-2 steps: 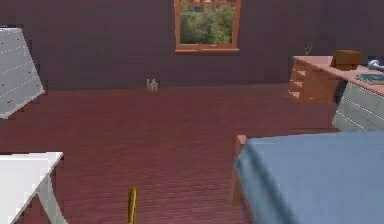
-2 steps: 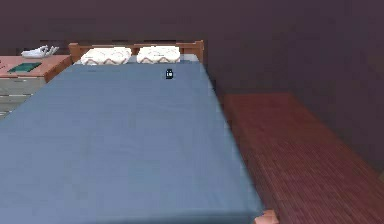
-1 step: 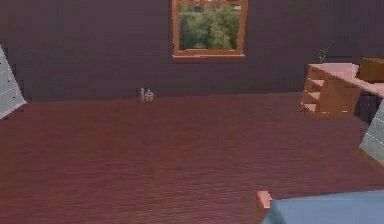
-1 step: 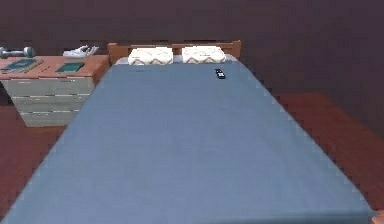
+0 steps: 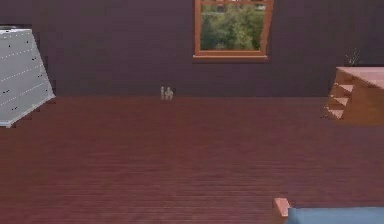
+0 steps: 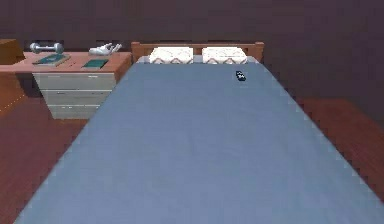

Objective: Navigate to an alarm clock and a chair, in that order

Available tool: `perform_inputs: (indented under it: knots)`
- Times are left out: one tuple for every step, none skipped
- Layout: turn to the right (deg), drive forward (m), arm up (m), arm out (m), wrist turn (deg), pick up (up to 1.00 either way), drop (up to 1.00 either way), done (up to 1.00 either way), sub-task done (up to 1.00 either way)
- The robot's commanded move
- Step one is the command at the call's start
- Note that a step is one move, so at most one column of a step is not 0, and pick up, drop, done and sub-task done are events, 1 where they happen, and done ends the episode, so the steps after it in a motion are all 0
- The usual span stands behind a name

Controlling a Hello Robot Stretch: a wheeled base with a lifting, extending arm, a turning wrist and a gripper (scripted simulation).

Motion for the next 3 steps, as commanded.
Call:
perform_inputs:
  knots:
    - [0.0, 0.15, 0.00, 0.00, 0.0, 0.00, 0.00, 0.00, 0.00]
    - [-18.0, 0.00, 0.00, 0.00, 0.0, 0.00, 0.00, 0.00, 0.00]
    - [0.0, 0.45, 0.00, 0.00, 0.0, 0.00, 0.00, 0.00, 0.00]
